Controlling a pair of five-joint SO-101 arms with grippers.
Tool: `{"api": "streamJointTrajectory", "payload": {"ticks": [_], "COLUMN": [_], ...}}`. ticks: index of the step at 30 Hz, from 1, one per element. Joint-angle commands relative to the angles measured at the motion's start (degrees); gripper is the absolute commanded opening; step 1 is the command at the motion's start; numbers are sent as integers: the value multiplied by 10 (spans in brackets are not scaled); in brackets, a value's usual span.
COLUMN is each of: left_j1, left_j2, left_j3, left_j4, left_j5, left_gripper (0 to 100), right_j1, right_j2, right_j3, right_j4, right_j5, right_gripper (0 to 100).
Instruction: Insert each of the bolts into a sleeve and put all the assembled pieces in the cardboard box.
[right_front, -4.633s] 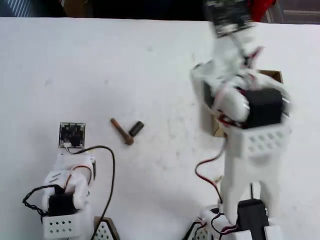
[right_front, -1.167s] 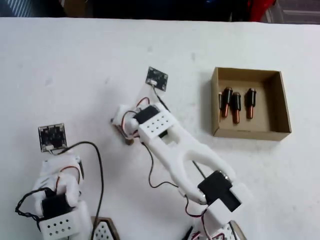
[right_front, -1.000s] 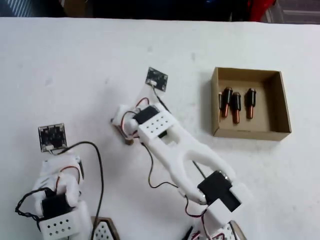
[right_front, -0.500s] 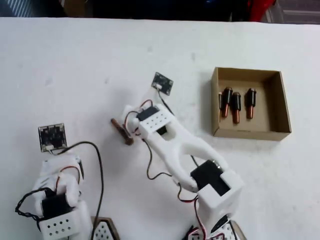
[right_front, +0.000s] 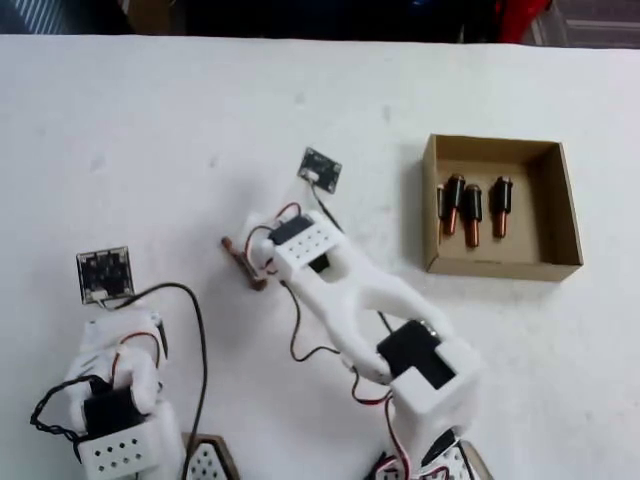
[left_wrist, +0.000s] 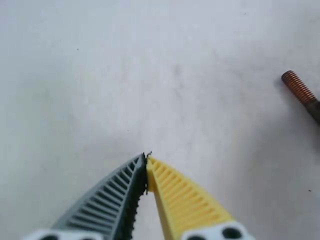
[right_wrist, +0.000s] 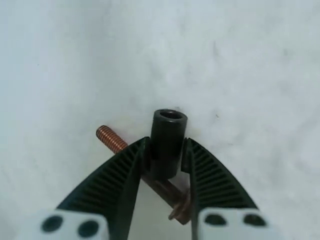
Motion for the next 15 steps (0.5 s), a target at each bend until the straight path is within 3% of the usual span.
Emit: {"api": "streamJointTrajectory", "payload": {"ticks": [1, 11, 15], "left_j1": [0, 0, 0], "left_j2": [-5, -5, -5], "left_j3": [-1, -1, -1], "left_j4": [-1, -1, -1], "left_j5": [-4, -4, -5], "left_gripper": [24, 24, 24], "right_j1": [-4, 25, 50], "right_j2": [23, 36, 17], "right_j3": [-17, -41, -41], "right_j4": [-6, 61, 105], "right_j5": [-4, 3, 105], "right_gripper": [91, 87, 87]}}
